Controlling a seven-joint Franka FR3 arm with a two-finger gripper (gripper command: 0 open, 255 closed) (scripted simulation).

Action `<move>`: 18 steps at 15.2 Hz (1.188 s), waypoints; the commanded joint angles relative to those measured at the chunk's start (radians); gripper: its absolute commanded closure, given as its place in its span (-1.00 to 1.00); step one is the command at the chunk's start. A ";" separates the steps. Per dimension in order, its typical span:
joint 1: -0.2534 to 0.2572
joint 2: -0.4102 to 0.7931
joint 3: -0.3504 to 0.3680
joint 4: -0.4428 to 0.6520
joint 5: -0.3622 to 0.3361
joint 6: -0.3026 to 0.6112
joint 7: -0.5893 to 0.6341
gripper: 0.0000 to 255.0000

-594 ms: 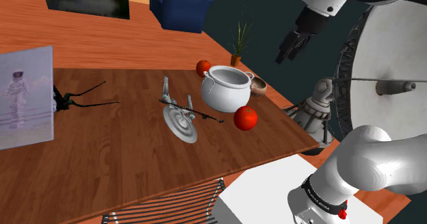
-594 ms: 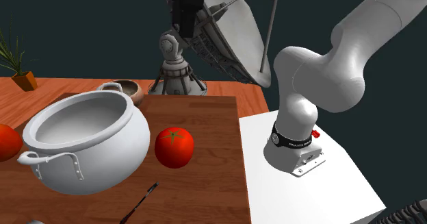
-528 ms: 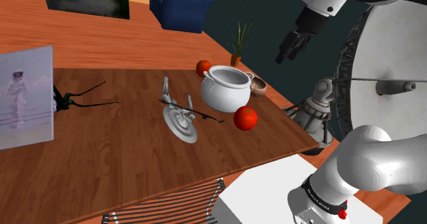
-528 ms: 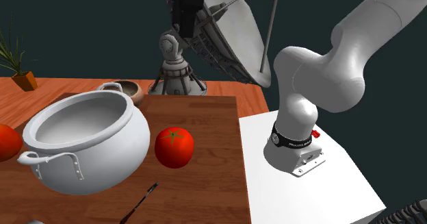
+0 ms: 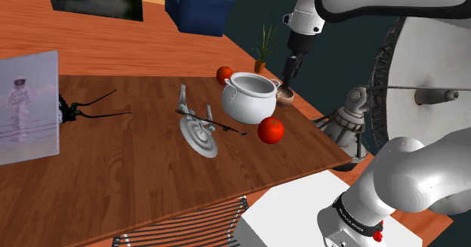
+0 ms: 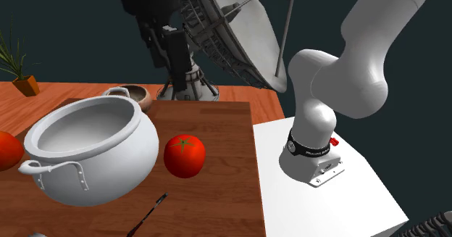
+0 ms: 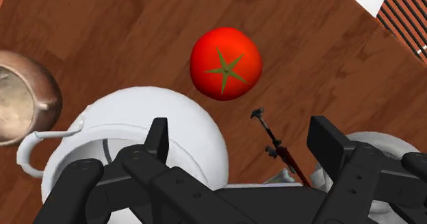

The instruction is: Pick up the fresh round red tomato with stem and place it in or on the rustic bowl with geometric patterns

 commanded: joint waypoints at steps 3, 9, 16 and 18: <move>0.032 0.171 0.027 0.032 -0.058 0.005 -0.099 -1.00; 0.073 0.401 0.074 0.060 -0.165 0.011 -0.221 -1.00; 0.066 0.414 0.066 -0.019 -0.187 0.090 -0.224 -1.00; 0.064 0.414 0.063 -0.039 -0.191 0.111 -0.223 -1.00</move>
